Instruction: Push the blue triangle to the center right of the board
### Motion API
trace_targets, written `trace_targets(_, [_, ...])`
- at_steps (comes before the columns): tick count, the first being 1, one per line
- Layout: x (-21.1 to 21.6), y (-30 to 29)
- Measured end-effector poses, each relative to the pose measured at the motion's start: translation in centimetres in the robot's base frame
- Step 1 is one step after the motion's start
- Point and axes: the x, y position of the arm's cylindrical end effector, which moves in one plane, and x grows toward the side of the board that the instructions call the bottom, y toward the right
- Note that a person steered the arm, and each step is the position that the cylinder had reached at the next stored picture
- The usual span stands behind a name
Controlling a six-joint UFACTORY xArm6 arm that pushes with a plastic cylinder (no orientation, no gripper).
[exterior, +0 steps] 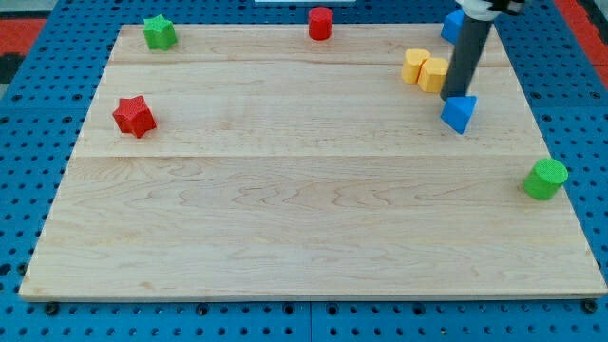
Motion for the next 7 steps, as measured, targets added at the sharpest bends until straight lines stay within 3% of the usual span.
trace_targets(1, [-0.1,0.6])
trace_targets(2, [-2.4,-2.4])
trace_targets(3, [-2.0,-7.7])
trace_targets(4, [1.0,-8.6])
trace_targets(7, [2.9,-0.9])
